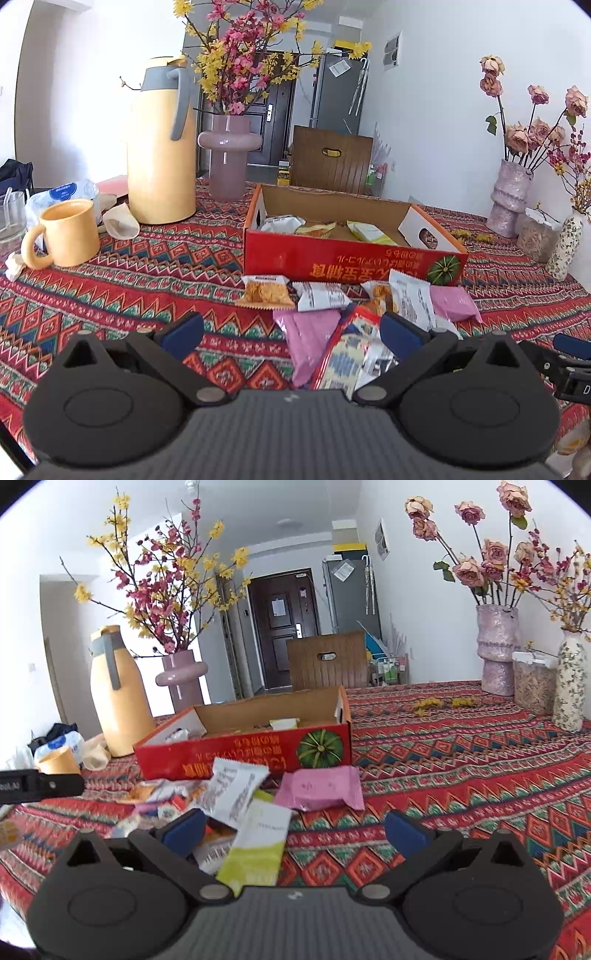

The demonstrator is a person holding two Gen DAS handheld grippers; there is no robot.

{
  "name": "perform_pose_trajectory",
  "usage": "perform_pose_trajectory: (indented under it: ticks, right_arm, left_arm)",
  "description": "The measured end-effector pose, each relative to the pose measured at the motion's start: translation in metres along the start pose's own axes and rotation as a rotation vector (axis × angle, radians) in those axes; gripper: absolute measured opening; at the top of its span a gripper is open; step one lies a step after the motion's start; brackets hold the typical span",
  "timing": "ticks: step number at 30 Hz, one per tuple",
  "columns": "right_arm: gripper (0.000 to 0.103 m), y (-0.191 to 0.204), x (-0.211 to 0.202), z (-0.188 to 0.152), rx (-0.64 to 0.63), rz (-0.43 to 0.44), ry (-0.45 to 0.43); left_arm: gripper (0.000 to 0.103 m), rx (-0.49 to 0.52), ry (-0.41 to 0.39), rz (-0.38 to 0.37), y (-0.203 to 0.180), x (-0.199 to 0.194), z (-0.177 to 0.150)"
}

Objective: Organize snacks
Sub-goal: 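Grasp the silver-and-red chip bag with the left tool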

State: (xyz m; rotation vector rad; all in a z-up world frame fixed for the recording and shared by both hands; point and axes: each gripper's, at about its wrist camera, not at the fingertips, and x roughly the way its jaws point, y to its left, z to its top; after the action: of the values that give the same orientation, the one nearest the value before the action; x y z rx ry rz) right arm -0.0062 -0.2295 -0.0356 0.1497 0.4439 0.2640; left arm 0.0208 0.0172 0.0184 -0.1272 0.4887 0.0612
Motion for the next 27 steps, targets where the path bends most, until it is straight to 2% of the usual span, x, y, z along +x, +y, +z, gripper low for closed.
perform_pose_trajectory:
  ticks: [10, 17, 21, 27]
  right_arm:
    - [0.103, -0.004, 0.0, -0.014, 0.019, -0.003, 0.015]
    - [0.103, -0.006, -0.005, -0.021, 0.012, 0.012, -0.011]
    - [0.103, -0.014, -0.009, -0.023, 0.026, 0.018, -0.039]
    - [0.103, -0.019, -0.003, -0.029, 0.034, 0.043, 0.002]
  left_arm:
    - [0.103, 0.003, 0.027, -0.016, 0.003, 0.001, -0.006]
    - [0.103, 0.014, 0.095, -0.049, -0.005, 0.014, -0.012]
    - [0.103, 0.037, 0.136, -0.057, -0.014, 0.023, -0.016]
    - [0.103, 0.109, 0.174, -0.074, -0.035, 0.035, -0.02]
